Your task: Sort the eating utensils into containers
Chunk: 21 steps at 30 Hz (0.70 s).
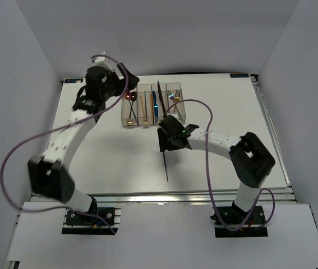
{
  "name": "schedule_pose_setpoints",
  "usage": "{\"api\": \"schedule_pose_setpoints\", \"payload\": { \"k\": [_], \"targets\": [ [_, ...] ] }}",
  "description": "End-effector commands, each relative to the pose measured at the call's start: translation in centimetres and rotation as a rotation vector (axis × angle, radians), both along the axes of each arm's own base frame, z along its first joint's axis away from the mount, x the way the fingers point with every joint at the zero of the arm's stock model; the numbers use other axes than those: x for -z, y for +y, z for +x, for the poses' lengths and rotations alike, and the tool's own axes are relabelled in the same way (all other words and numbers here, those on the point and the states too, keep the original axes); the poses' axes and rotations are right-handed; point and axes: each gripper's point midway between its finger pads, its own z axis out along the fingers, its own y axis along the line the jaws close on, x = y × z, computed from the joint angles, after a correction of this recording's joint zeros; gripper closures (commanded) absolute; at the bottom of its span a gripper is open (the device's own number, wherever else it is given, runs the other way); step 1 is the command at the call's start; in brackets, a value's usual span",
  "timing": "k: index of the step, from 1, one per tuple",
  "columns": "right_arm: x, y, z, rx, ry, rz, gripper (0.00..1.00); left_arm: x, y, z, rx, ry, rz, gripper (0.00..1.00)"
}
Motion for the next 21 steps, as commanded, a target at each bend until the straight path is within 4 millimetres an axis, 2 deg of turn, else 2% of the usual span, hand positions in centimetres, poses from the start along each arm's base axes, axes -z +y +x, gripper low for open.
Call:
{"api": "schedule_pose_setpoints", "payload": {
  "k": [1,2,3,5,6,8,9,11,13,15,16,18,19,21],
  "targets": [
    [1.1,0.5,0.5,0.032,0.014,-0.088,0.35,-4.8,2.3,-5.9,-0.039,-0.120,-0.058,0.04],
    [2.5,0.7,0.3,0.027,0.036,-0.110,0.38,-1.5,2.7,-7.5,-0.040,-0.060,-0.040,0.03],
    [3.0,1.1,0.2,0.019,0.044,-0.113,0.42,-2.5,3.3,-9.6,-0.034,-0.094,-0.049,0.03],
    [4.5,1.5,0.2,0.014,0.068,-0.141,0.49,-0.8,3.7,-11.8,-0.021,-0.073,-0.036,0.02],
    [5.1,1.5,0.1,0.013,0.074,-0.157,0.56,0.7,4.2,-13.5,-0.020,-0.054,-0.026,0.02],
    [6.4,1.2,-0.2,0.021,0.100,-0.195,0.66,2.7,4.7,-15.1,-0.012,-0.015,0.003,0.02],
    [6.7,1.2,-0.4,0.021,0.104,-0.200,0.85,4.4,5.0,-16.0,-0.009,0.019,0.019,0.02],
    [6.6,1.3,-0.6,0.035,0.102,-0.186,1.00,5.3,4.8,-17.5,0.023,0.034,0.007,0.02],
    [6.6,1.6,-1.4,0.021,0.119,-0.167,1.00,7.0,4.1,-18.8,0.063,0.053,-0.035,0.02],
    [5.5,2.5,-1.5,0.000,0.112,-0.106,1.00,7.8,2.7,-20.0,0.136,0.070,-0.101,0.02],
    [3.8,3.4,-2.0,-0.034,0.110,-0.035,1.00,8.3,1.5,-20.8,0.194,0.078,-0.170,0.02],
    [2.3,4.4,-2.2,-0.069,0.082,0.057,1.00,8.3,0.5,-21.8,0.245,0.082,-0.243,0.02],
    [0.1,5.2,-2.5,-0.101,0.065,0.127,1.00,7.9,-0.3,-22.1,0.272,0.053,-0.310,0.02],
    [-1.9,6.0,-2.9,-0.145,0.040,0.203,1.00,5.8,-1.3,-23.2,0.339,-0.005,-0.394,0.02]
  ]
}}
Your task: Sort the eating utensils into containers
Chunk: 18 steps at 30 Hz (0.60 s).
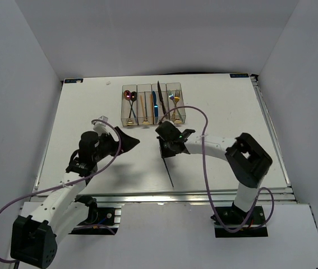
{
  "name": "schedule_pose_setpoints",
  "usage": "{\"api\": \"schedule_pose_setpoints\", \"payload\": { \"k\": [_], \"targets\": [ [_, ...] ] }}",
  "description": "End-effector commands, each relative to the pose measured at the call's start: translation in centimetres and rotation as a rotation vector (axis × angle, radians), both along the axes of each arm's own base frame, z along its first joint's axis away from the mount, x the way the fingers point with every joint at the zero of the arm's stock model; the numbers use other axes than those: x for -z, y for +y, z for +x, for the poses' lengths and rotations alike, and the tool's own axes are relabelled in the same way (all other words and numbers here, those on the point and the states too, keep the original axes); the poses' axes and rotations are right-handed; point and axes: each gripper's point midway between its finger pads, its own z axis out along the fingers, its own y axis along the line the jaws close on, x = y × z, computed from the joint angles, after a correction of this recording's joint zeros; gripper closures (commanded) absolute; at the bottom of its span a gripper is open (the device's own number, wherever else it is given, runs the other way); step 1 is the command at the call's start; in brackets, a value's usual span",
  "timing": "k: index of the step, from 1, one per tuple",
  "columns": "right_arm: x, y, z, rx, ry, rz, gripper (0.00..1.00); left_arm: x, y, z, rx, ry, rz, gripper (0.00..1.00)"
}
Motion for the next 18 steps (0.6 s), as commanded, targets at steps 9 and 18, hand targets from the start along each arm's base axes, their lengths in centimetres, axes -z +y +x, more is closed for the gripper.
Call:
{"api": "schedule_pose_setpoints", "payload": {
  "k": [9,18],
  "targets": [
    [-14.8,3.2,-1.9,-0.124,-0.190,0.502,1.00,-10.0,-5.3,-5.0,0.314,-0.285,-0.356,0.02],
    [-22.5,1.8,-2.6,-0.109,-0.338,0.698,1.00,-9.5,-9.7,-8.1,0.507,-0.342,-0.331,0.02]
  ]
}}
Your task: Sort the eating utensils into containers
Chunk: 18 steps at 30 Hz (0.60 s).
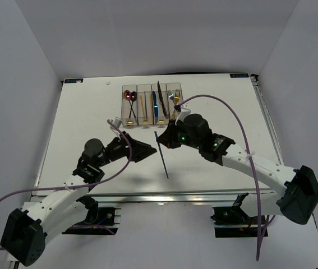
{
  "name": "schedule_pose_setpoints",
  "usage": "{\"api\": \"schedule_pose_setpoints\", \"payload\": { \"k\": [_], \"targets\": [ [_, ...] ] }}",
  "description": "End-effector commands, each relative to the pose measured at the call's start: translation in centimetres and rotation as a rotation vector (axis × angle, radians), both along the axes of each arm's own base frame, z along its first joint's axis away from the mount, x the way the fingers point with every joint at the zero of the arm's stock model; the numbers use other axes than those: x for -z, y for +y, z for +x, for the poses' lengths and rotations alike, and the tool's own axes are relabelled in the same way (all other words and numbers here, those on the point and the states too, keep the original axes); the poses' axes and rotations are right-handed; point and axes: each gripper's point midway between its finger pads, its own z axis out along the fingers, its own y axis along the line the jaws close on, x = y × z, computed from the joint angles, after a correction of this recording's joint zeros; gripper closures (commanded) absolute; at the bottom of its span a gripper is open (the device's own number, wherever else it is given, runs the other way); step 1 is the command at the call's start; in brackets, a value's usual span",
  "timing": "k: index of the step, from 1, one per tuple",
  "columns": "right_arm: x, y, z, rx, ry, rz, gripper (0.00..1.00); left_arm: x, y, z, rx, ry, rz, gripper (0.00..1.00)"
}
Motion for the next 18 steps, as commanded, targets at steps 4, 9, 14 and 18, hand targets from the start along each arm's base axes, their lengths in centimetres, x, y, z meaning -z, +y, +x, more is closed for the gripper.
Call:
{"api": "schedule_pose_setpoints", "payload": {
  "k": [4,9,14,18],
  "targets": [
    [-7.8,-0.9,-0.6,0.015,-0.118,0.203,1.00,-0.5,-4.1,-2.9,0.159,-0.119,0.014,0.02],
    [-10.0,-1.9,-1.3,0.030,-0.149,0.261,1.00,-0.2,-5.9,-2.5,0.165,-0.136,0.058,0.03],
    [-11.1,-2.7,-1.6,0.050,-0.153,0.272,1.00,-0.3,-6.2,-1.3,0.117,-0.147,0.084,0.05],
    [-10.8,-2.5,-2.3,0.025,-0.125,0.299,1.00,-1.4,-6.7,-1.0,0.113,-0.158,0.048,0.11]
  ]
}}
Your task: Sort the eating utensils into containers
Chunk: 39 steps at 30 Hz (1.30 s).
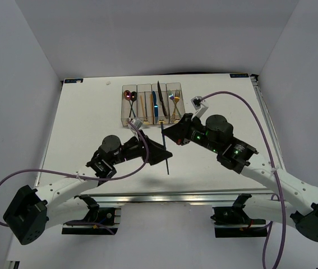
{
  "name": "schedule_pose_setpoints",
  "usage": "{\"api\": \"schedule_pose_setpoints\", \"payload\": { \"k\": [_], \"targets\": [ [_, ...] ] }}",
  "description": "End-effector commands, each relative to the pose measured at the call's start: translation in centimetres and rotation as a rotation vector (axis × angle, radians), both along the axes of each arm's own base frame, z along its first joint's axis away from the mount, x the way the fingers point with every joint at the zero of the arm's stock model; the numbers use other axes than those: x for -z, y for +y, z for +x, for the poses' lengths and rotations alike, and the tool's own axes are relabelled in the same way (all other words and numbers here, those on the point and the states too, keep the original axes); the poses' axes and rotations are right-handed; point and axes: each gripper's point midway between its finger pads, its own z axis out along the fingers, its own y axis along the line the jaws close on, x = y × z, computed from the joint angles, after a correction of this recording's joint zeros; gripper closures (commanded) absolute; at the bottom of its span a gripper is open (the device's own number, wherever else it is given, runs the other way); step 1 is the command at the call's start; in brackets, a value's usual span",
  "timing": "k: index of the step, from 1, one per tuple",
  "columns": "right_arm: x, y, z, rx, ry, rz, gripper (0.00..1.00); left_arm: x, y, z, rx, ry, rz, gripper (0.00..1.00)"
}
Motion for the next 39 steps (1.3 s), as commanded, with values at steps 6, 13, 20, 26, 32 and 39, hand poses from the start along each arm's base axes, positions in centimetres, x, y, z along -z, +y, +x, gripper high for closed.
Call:
{"api": "schedule_pose_setpoints", "payload": {
  "k": [6,13,20,26,32,39],
  "targets": [
    [-1.2,0.3,-0.7,-0.026,0.010,0.085,1.00,-3.0,-1.0,0.6,-0.005,-0.079,-0.046,0.60],
    [-0.5,-1.7,1.0,0.120,0.043,0.062,0.46,-3.7,-0.1,2.0,-0.109,-0.091,-0.016,1.00],
    [1.1,-12.1,3.2,0.575,0.068,-0.177,0.11,0.8,4.5,11.0,-0.487,0.080,0.409,1.00],
    [2.7,-13.6,1.7,0.555,0.059,-0.206,0.11,5.7,10.4,21.9,-0.697,0.172,0.756,1.00],
    [5.1,-13.4,0.8,0.503,0.080,-0.258,0.11,7.2,12.8,31.9,-0.802,0.191,0.859,1.00],
    [6.0,-13.3,0.6,0.483,0.083,-0.272,0.11,8.6,11.7,37.6,-0.775,0.185,0.890,0.99]
  ]
}}
